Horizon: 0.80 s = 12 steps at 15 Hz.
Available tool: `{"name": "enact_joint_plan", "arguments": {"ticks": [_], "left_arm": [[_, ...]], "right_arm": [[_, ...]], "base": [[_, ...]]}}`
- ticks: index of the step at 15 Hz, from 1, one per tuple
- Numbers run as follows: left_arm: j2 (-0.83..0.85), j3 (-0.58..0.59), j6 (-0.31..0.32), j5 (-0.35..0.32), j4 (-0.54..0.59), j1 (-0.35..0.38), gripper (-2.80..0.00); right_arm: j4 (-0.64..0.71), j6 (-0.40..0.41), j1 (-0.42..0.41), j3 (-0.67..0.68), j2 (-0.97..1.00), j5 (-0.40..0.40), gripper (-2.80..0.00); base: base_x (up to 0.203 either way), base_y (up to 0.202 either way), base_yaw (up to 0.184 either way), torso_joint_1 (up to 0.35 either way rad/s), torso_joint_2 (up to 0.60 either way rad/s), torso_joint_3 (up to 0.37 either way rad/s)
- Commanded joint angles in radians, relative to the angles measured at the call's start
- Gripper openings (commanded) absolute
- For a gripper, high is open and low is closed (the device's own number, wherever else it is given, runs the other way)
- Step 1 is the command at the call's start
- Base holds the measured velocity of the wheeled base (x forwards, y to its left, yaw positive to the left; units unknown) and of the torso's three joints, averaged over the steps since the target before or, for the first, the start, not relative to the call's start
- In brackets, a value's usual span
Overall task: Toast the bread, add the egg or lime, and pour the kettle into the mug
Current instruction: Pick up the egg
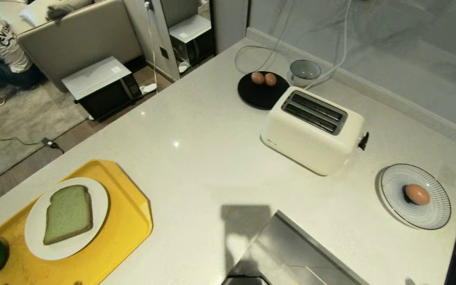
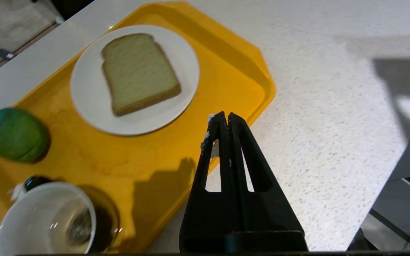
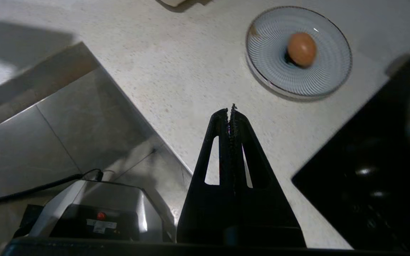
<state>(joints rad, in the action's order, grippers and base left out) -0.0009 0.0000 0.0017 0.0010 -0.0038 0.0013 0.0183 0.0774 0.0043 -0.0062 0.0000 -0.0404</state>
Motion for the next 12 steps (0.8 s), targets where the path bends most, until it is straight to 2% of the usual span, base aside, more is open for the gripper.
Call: {"name": "enact_joint_plan", "arguments": {"ticks": [1,10,12], "left_arm": [[-0.001,0.000,0.000,0.001,-0.001,0.000,-2.80],[-0.001,0.000,0.000,0.001,-0.001,0.000,-2.80],[-0.001,0.000,0.000,0.001,-0.001,0.000,-2.80]], "right_arm": [[0.000,0.002,0.000,0.000,0.001,-0.001,-2.80],[0.009,0.013,0.000,-0.003,0.000,0.001,-2.80],[0.037,0.019,-0.001,-0.015,0.002,0.032,-2.80]], "base": [[0.002,0.002,-0.126,0.002,0.00,0.007],[0.000,0.000,-0.009,0.001,0.00,0.000],[0.000,0.000,0.000,0.000,0.00,0.000]]}}
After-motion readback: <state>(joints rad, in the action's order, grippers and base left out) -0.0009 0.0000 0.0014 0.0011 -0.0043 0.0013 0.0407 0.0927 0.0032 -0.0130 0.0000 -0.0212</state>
